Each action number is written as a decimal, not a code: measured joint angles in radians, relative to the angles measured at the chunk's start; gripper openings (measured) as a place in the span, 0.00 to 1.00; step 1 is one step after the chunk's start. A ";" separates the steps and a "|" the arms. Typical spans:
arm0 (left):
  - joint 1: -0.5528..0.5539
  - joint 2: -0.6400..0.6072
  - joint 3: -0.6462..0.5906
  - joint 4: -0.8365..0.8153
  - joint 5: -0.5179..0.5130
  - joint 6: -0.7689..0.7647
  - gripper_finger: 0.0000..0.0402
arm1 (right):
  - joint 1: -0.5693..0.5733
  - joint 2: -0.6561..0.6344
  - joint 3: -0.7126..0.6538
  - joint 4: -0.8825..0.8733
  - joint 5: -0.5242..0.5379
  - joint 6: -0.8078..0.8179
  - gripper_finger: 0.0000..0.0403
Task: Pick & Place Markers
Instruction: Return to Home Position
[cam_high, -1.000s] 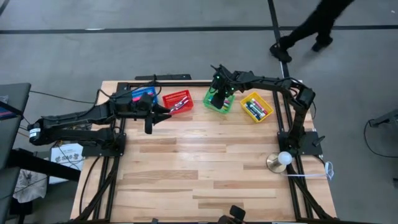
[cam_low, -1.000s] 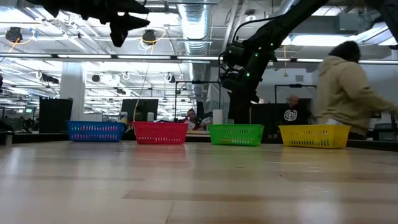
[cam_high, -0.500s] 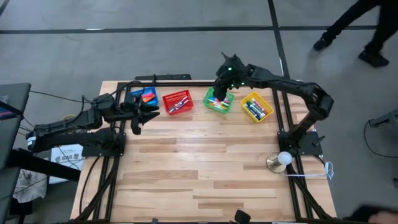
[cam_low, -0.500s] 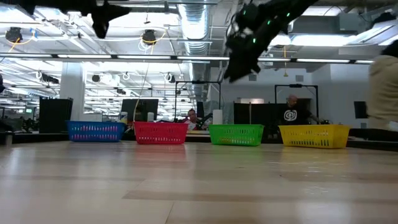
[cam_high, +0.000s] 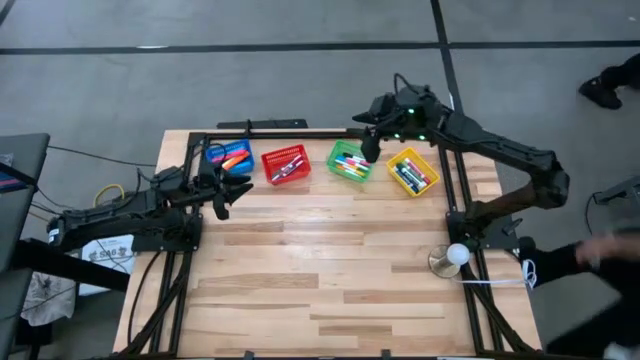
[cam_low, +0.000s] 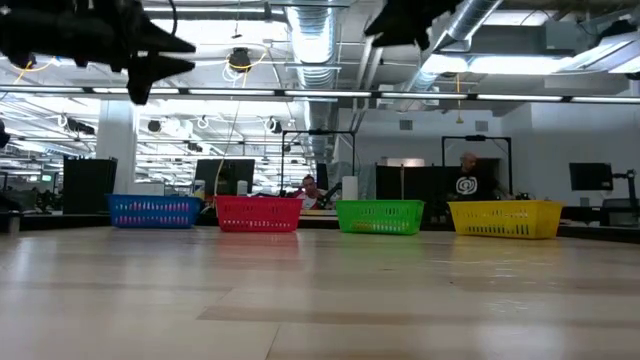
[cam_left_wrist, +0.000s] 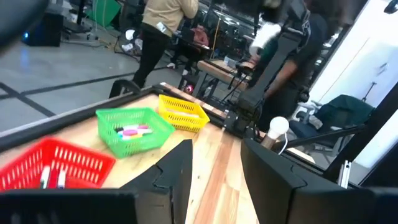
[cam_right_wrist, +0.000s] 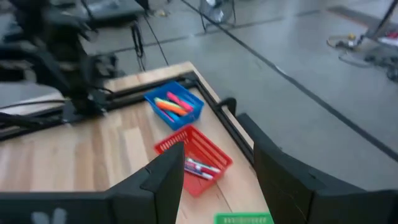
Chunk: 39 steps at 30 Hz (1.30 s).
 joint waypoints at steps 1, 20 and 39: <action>0.000 -0.011 -0.021 0.010 0.000 -0.008 0.34 | 0.008 -0.014 0.000 -0.001 0.000 -0.002 0.46; 0.000 -0.112 -0.253 0.186 0.000 -0.074 0.34 | 0.060 -0.619 -0.628 0.403 -0.006 0.089 0.44; -0.003 -0.109 -0.258 0.200 0.001 -0.075 0.34 | 0.015 -1.302 -1.089 0.463 0.061 0.315 0.44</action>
